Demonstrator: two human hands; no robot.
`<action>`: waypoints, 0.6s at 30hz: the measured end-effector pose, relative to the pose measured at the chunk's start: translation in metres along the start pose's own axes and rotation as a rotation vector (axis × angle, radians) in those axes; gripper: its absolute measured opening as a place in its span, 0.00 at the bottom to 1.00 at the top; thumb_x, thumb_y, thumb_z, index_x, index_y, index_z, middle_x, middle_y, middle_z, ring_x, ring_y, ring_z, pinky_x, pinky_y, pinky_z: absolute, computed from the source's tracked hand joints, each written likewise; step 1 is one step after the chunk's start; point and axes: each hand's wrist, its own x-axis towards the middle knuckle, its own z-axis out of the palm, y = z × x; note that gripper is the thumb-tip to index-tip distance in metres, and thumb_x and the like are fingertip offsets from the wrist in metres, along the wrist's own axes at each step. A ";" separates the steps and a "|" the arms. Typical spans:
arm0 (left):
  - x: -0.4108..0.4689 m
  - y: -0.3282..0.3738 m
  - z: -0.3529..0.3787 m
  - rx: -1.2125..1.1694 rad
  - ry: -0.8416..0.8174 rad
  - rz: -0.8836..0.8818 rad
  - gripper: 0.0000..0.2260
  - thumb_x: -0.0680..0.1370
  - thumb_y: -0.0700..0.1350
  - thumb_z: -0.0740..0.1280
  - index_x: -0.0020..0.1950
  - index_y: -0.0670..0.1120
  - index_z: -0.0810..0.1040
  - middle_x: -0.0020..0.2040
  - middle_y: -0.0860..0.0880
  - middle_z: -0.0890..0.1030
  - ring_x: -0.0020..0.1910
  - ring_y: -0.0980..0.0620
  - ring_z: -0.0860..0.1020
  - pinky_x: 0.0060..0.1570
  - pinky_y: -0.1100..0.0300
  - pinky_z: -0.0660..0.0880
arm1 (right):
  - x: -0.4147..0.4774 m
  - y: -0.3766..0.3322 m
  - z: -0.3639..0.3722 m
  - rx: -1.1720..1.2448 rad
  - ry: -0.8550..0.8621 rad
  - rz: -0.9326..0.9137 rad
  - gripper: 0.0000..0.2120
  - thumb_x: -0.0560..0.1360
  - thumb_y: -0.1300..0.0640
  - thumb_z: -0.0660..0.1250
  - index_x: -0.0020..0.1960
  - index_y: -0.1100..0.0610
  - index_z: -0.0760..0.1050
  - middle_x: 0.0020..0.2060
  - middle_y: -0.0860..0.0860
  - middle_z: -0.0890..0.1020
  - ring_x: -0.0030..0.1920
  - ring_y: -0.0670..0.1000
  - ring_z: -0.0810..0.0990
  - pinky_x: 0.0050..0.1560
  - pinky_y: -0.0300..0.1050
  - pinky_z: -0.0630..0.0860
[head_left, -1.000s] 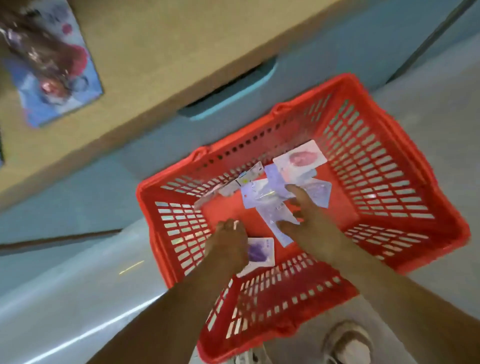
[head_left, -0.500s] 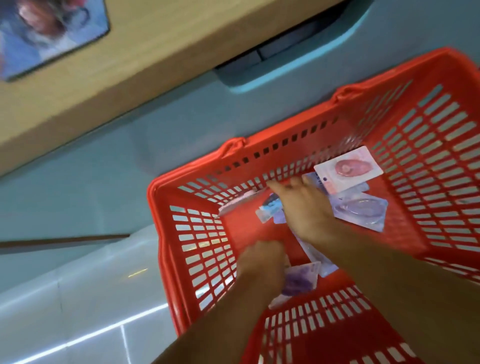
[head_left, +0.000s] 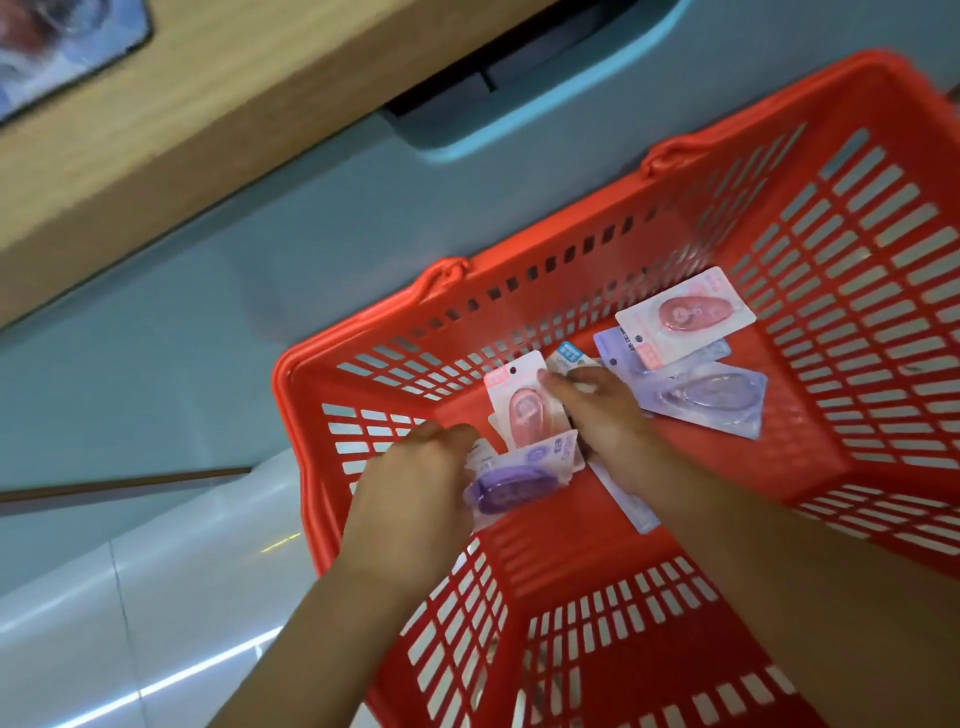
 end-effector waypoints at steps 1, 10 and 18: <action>-0.002 -0.002 -0.001 0.000 0.005 0.012 0.10 0.76 0.45 0.66 0.57 0.53 0.77 0.54 0.50 0.80 0.52 0.47 0.79 0.49 0.54 0.75 | -0.001 0.000 0.003 -0.064 0.001 -0.069 0.26 0.58 0.45 0.80 0.49 0.58 0.80 0.44 0.54 0.85 0.43 0.53 0.84 0.47 0.49 0.79; -0.024 -0.007 -0.021 -0.247 0.159 -0.009 0.05 0.70 0.49 0.64 0.42 0.54 0.79 0.40 0.56 0.82 0.41 0.52 0.81 0.36 0.61 0.73 | -0.040 -0.021 -0.018 -0.121 -0.038 -0.244 0.20 0.66 0.71 0.76 0.44 0.49 0.76 0.37 0.45 0.80 0.37 0.43 0.81 0.42 0.38 0.79; -0.045 0.004 -0.100 -1.184 -0.081 -0.165 0.04 0.68 0.37 0.75 0.41 0.41 0.86 0.39 0.41 0.85 0.36 0.49 0.82 0.39 0.60 0.79 | -0.153 -0.110 -0.102 -0.309 -0.199 -0.387 0.26 0.63 0.61 0.81 0.58 0.47 0.78 0.50 0.52 0.84 0.43 0.46 0.80 0.49 0.42 0.77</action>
